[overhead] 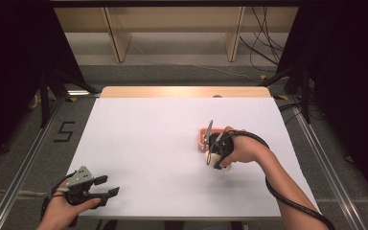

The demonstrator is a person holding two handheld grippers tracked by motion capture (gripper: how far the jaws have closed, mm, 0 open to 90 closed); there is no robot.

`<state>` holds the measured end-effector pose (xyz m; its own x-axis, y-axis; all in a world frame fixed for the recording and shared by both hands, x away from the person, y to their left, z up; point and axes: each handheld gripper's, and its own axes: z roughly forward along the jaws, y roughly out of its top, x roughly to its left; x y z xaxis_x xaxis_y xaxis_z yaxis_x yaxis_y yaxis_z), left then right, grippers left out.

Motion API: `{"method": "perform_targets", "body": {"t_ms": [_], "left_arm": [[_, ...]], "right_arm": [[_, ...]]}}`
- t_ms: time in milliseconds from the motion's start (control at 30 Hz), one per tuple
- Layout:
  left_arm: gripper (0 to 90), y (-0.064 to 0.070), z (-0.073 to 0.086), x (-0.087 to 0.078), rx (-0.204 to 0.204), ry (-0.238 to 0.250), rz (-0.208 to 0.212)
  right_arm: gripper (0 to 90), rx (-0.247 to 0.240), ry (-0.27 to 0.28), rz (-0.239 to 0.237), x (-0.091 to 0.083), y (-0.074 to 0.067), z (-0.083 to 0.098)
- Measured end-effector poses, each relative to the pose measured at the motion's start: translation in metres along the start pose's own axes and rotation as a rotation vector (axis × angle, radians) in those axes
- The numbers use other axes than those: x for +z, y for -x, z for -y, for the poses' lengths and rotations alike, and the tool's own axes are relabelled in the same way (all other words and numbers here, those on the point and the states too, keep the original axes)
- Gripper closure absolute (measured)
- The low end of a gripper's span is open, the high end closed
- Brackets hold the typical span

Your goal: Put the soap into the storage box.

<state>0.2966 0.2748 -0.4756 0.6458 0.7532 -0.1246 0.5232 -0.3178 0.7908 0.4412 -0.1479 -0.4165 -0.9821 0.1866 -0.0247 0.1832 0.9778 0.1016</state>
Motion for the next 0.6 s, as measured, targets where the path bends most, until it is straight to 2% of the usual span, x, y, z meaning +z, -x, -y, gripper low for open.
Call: {"method": "perform_targets", "body": {"t_ms": [33, 67, 100, 133, 167, 200, 333, 367, 400, 433, 467, 600], "left_arm": [[32.7, 0.0000, 0.0000, -0.0001, 0.000, -0.001, 0.000], [32.7, 0.0000, -0.0001, -0.0003, 0.001, -0.004, 0.001], [32.7, 0.0004, -0.0001, -0.0005, -0.004, -0.004, 0.002], [32.7, 0.0005, -0.0001, -0.0005, -0.005, -0.003, 0.002], [32.8, 0.0005, 0.0001, -0.0003, -0.005, 0.000, 0.002], [32.8, 0.0006, -0.0001, -0.0004, -0.007, -0.002, 0.002], [32.7, 0.0000, -0.0002, -0.0004, 0.001, -0.005, 0.000], [32.8, 0.0005, -0.0002, -0.0006, -0.004, -0.004, 0.003], [32.7, 0.0003, -0.0002, -0.0004, 0.004, 0.002, -0.001], [32.8, 0.0005, -0.0002, -0.0003, 0.003, 0.003, -0.004], [32.8, 0.0011, 0.0001, -0.0003, -0.008, 0.003, -0.003], [32.8, 0.0009, 0.0000, -0.0004, -0.007, 0.001, -0.001]], "right_arm": [[50.5, -0.002, -0.002, -0.006, 0.0003, 0.0011, 0.0006], [50.5, -0.029, 0.011, 0.001, 0.0014, 0.0029, 0.0009], [50.5, 0.033, -0.005, -0.003, 0.0004, 0.0000, 0.0015], [50.5, 0.033, 0.000, -0.013, 0.0008, 0.0008, 0.0020], [50.5, -0.011, 0.007, -0.010, 0.0016, 0.0036, 0.0022], [50.5, 0.022, -0.001, -0.011, 0.0011, 0.0022, 0.0031], [50.5, -0.057, 0.024, -0.009, 0.0017, 0.0075, 0.0037], [50.5, -0.050, 0.019, -0.002, 0.0017, 0.0073, 0.0044], [50.5, -0.065, 0.015, 0.008, 0.0011, 0.0094, 0.0054], [50.5, -0.039, -0.006, 0.006, -0.0006, 0.0079, 0.0055], [50.5, -0.036, -0.005, 0.006, -0.0011, 0.0076, 0.0052], [50.5, -0.041, 0.006, 0.012, -0.0013, 0.0098, 0.0062]]}}
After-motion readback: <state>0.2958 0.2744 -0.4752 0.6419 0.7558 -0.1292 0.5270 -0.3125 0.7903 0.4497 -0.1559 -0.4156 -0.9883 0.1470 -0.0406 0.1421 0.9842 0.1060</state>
